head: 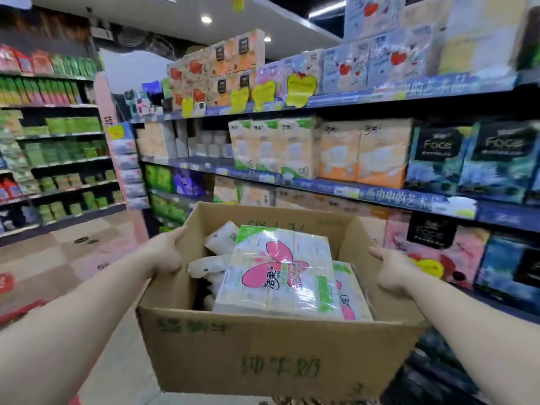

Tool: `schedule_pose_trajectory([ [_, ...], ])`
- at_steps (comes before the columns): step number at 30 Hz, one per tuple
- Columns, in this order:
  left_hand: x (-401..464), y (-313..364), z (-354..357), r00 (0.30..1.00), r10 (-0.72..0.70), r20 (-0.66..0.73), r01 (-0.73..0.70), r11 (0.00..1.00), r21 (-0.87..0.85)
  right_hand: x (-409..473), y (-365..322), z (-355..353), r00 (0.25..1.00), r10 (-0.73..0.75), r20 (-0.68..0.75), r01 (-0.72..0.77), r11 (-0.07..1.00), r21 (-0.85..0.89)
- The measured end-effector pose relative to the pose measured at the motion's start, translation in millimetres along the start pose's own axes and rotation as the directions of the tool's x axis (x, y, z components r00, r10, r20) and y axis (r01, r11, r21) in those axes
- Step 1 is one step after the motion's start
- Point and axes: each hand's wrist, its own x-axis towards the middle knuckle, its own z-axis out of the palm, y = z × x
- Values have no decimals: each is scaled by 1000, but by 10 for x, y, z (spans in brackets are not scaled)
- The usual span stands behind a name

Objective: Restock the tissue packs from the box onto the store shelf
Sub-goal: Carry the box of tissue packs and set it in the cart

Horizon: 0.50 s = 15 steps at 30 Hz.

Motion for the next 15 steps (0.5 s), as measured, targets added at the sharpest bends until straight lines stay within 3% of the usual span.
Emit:
schedule_pose_trajectory([
  [7,1499,576,648,929,300,218,-294,954,-60,64,318,102,932,353,-83,-358,933,-47],
  [15,2210,1395,1654,736,556,386,-540,826,-161,-372,753,479,699,707,-107,-704,707,66],
])
